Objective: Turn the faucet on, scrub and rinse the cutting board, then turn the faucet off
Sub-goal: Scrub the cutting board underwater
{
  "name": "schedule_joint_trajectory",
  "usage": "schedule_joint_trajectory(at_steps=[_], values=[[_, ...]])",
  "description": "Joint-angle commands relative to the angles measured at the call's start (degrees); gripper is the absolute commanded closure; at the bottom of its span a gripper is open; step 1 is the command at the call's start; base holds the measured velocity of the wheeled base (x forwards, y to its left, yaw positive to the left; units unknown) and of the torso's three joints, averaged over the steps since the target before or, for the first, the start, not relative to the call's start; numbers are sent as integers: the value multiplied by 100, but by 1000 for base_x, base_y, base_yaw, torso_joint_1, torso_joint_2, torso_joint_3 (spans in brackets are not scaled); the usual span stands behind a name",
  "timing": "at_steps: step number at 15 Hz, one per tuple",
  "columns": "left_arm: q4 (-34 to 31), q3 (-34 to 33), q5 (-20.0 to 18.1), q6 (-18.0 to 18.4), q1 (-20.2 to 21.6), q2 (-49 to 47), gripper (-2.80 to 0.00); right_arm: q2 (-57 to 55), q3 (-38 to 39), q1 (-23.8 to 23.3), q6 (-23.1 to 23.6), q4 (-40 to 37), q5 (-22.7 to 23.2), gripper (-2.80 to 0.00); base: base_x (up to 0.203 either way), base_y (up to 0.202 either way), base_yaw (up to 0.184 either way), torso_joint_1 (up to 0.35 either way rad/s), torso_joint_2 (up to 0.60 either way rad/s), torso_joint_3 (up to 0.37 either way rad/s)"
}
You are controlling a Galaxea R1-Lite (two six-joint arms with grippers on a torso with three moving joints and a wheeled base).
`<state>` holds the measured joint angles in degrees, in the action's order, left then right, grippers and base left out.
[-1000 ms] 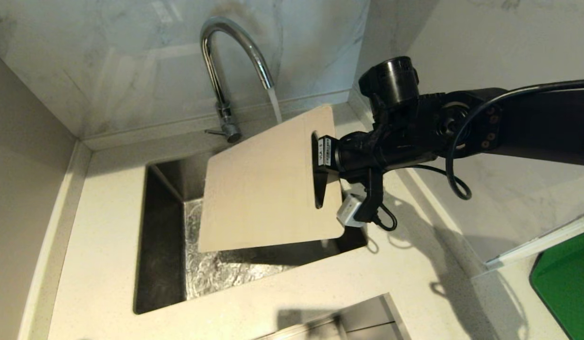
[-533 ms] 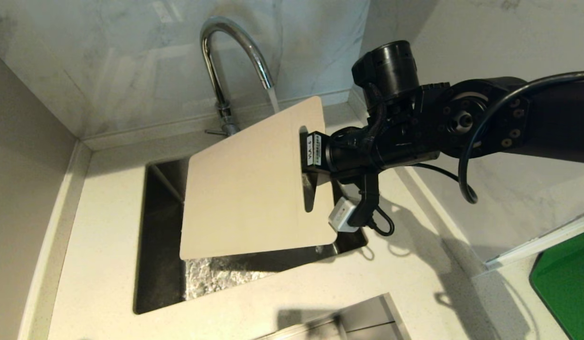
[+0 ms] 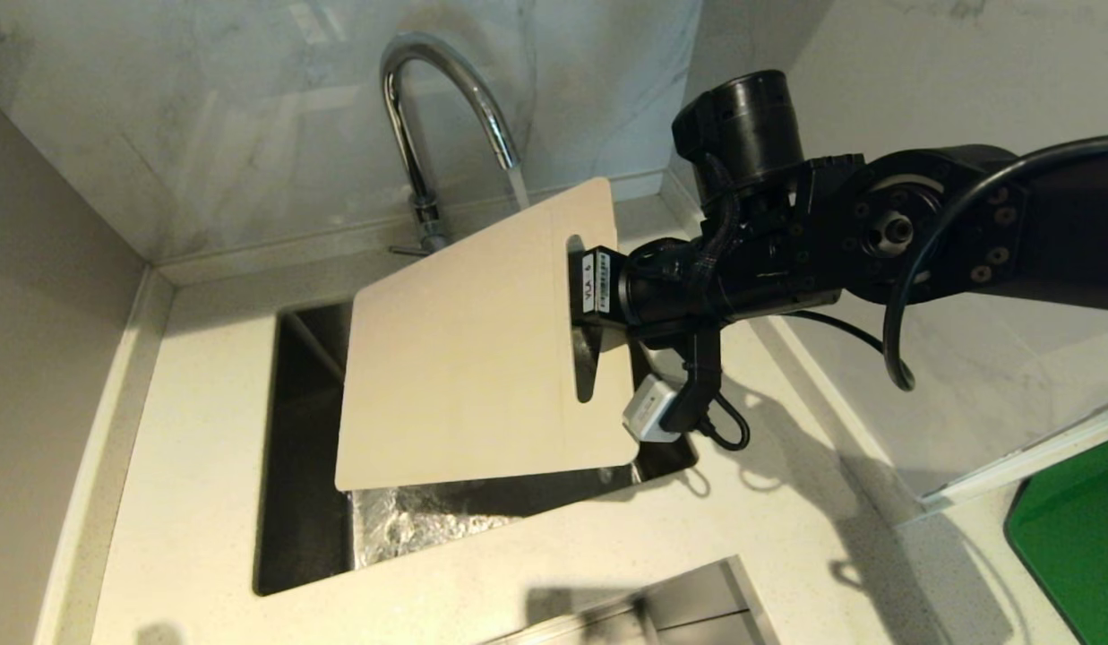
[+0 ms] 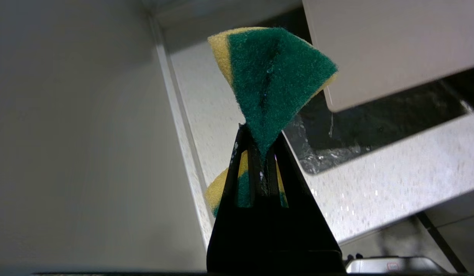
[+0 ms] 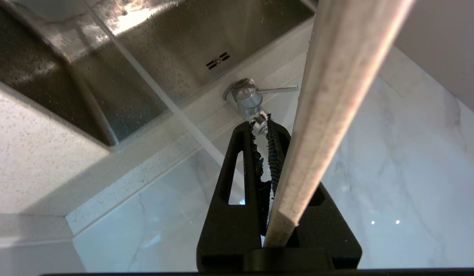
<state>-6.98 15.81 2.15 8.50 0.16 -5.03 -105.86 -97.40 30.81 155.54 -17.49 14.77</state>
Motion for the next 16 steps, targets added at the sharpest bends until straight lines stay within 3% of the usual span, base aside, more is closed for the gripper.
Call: schedule_joint_trajectory(at_steps=[1, 8, 10, 12, 14, 16], values=[[-105, 982, 14, 53, 2, -1293, 0, 8, -37, 29, 50, 0, 8, 0, 0, 0, 0, 0, 0, 0], [-92, 3368, 26, 92, -9, -4863, 0, 39, -103, 361, -192, 8, -107, 0, 0, 0, 0, 0, 0, 0], [-109, 3924, 35, -74, -151, -5722, 0, 23, -164, 500, -234, 9, -147, 0, 0, 0, 0, 0, 0, 0], [-461, 4704, 71, -598, -721, -6379, 0, 4, -172, 648, -243, 9, -209, 0, 0, 0, 0, 0, 0, 0], [-1062, 5321, 90, -1384, -1503, -6810, 0, 11, -218, 707, -253, 9, -264, 0, 0, 0, 0, 0, 0, 0], [-1271, 5666, 69, -2146, -2233, -7266, 0, 19, -296, 780, -286, 2, -268, 0, 0, 0, 0, 0, 0, 0]])
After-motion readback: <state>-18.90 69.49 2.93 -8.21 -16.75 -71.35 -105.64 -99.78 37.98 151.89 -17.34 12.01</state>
